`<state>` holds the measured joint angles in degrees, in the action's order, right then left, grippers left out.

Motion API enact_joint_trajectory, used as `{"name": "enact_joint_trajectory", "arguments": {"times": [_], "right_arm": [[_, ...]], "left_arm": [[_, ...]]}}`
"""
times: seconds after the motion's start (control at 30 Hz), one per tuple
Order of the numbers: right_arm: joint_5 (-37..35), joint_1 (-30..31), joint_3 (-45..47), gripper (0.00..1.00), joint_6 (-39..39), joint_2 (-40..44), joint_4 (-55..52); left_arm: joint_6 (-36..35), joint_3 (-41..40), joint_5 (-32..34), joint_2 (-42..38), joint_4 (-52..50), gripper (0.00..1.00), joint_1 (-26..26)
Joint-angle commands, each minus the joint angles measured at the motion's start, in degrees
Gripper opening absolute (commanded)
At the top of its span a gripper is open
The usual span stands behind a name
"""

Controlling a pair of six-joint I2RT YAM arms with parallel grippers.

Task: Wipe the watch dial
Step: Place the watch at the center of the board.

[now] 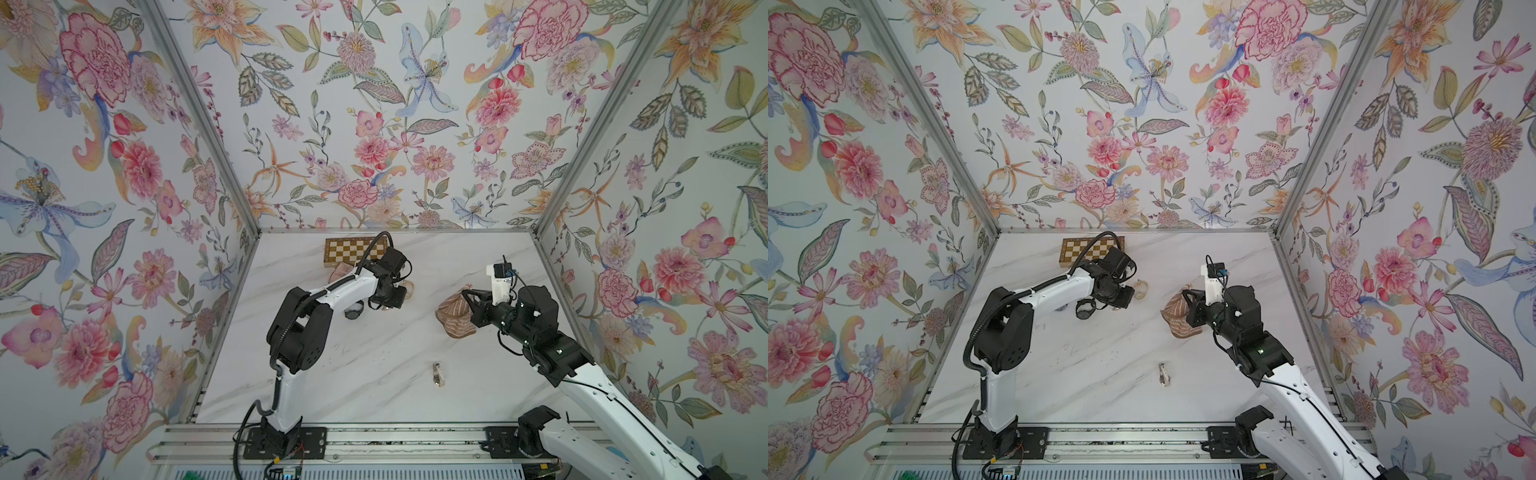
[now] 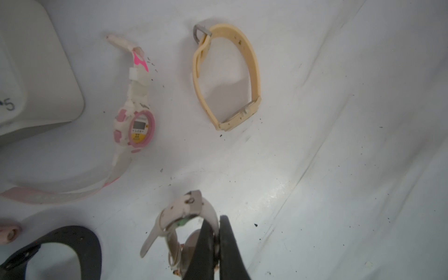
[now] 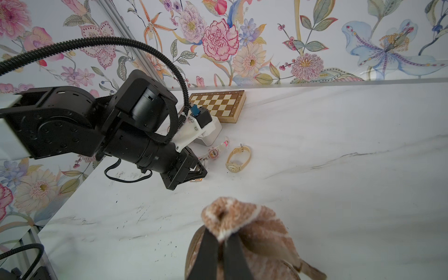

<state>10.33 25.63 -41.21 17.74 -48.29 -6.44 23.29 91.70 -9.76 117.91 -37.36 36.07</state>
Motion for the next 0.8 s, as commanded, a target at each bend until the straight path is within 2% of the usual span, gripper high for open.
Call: {"name": "enact_joint_trajectory", "arguments": {"times": [0.0, 0.17, 0.77], "right_arm": [[0.57, -0.49, 0.32, 0.0, -0.88, 1.28, 0.33], [0.61, -0.96, 0.25, 0.0, -1.28, 1.79, -0.54], [1.79, -2.11, 0.69, 0.0, -1.49, 1.53, -0.64]], "left_arm": [[-3.07, 3.91, 1.67, 3.2, -5.02, 0.0, 0.52], [-4.0, 6.99, 2.08, 5.44, -6.76, 0.0, 0.55], [-5.17, 9.33, 1.98, 9.87, -8.03, 0.0, 0.71]]}}
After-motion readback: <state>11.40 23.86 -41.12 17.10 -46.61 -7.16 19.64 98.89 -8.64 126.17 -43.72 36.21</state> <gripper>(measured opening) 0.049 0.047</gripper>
